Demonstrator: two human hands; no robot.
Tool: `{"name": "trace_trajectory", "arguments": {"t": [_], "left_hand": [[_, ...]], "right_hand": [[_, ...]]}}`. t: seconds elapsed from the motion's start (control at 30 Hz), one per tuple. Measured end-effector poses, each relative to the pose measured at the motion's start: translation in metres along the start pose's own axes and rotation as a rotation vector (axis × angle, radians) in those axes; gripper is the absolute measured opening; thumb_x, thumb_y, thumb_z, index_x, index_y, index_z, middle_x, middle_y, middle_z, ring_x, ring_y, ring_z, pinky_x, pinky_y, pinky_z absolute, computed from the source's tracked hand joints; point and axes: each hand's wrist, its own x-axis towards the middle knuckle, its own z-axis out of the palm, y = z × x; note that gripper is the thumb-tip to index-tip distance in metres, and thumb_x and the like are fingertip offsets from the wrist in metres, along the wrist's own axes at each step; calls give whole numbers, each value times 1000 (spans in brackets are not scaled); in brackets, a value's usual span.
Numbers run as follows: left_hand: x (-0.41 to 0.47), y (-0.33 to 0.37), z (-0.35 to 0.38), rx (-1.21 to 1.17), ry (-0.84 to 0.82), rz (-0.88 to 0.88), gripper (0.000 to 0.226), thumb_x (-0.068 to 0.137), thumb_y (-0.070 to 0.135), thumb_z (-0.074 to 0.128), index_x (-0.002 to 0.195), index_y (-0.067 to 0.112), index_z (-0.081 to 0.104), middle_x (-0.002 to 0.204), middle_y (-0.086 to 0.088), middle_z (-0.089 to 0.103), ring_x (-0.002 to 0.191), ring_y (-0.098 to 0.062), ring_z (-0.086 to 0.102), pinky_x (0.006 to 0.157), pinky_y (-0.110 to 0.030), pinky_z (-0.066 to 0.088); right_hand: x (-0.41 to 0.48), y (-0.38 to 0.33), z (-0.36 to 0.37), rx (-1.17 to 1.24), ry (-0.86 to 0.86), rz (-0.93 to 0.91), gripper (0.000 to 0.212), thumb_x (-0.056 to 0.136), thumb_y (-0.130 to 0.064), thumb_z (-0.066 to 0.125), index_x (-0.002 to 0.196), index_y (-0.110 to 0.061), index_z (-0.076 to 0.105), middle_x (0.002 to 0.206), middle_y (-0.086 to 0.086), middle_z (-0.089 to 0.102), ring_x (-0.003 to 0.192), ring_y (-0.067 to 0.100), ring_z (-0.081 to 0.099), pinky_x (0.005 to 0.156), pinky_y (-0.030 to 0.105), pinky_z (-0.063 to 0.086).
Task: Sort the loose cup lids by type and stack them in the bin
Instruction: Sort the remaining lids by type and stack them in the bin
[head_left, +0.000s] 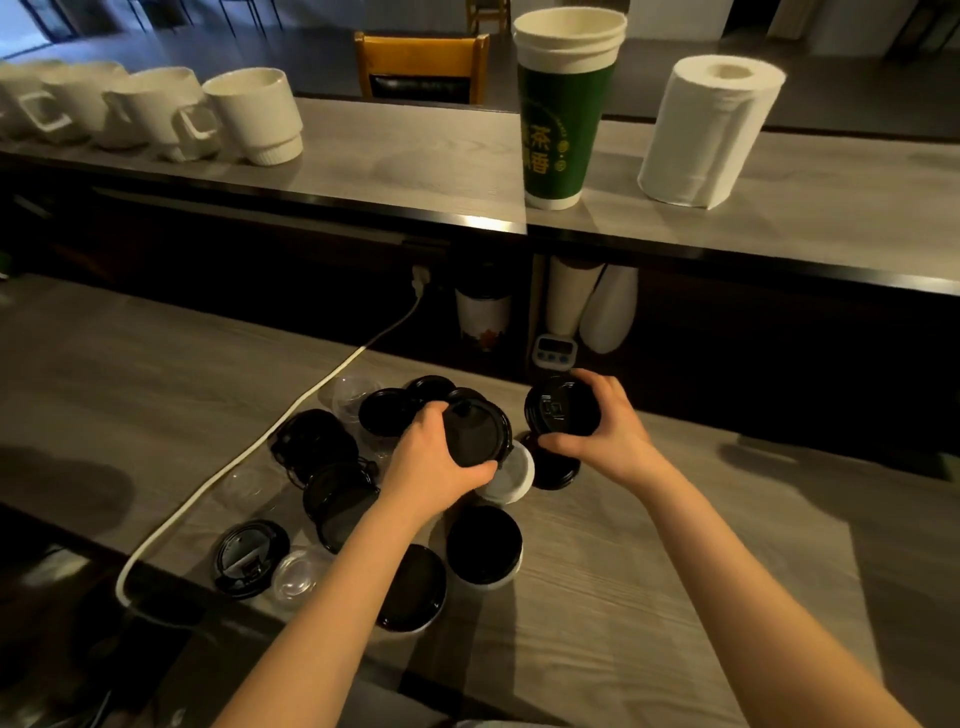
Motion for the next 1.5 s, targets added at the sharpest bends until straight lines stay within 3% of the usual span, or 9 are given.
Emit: {"name": "trace_trajectory", "arguments": {"t": [0.27, 0.57, 0.83, 1.07, 1.23, 1.37, 1.5], "left_hand": [[-21, 81, 21, -18, -10, 184, 88, 70, 42, 77, 139, 20, 27, 136, -3, 40, 125, -22, 40, 97, -32, 39], [-50, 206, 92, -42, -103, 347, 88, 71, 39, 77, 141, 18, 28, 139, -4, 39, 127, -22, 39, 100, -34, 39], [-86, 318, 171, -13, -164, 477, 88, 72, 39, 77, 142, 18, 27, 140, -2, 39, 128, -22, 39, 102, -36, 40], [-116, 386, 240, -20, -195, 534, 91, 72, 42, 75, 144, 20, 24, 145, 1, 35, 132, -20, 36, 107, -38, 38], [-130, 417, 277, -8, -215, 555, 91, 74, 42, 74, 146, 20, 22, 148, 2, 33, 135, -19, 32, 107, -34, 34], [-137, 430, 296, 8, -234, 541, 92, 73, 42, 74, 146, 19, 22, 147, 1, 33, 135, -20, 33, 109, -36, 34], [-140, 436, 305, 12, -220, 524, 91, 72, 41, 75, 145, 18, 25, 145, 1, 36, 133, -19, 35, 108, -37, 36]], "right_hand": [[-57, 15, -80, -1, 265, 7, 89, 70, -28, 82, 142, -21, 32, 139, -2, 38, 117, 3, 33, 95, 21, 31], [-134, 69, -203, -17, 479, 63, 84, 68, -25, 83, 139, -20, 38, 127, -12, 39, 117, 3, 39, 94, 16, 29], [-203, 129, -310, -72, 651, 134, 84, 73, -30, 80, 143, -20, 34, 139, -5, 37, 123, 2, 34, 99, 17, 26], [-247, 189, -389, -80, 696, 205, 86, 74, -28, 79, 146, -23, 32, 135, -7, 35, 118, 0, 33, 96, 17, 26], [-267, 234, -450, -204, 764, 321, 79, 71, -33, 80, 138, -20, 40, 137, 1, 46, 130, 22, 39, 107, 35, 34], [-281, 255, -476, -194, 733, 353, 72, 70, -37, 79, 132, -21, 45, 129, 4, 53, 122, 26, 46, 101, 41, 41], [-268, 263, -472, -230, 630, 337, 67, 70, -37, 80, 125, -19, 45, 121, 2, 53, 116, 22, 47, 92, 31, 41]]}}
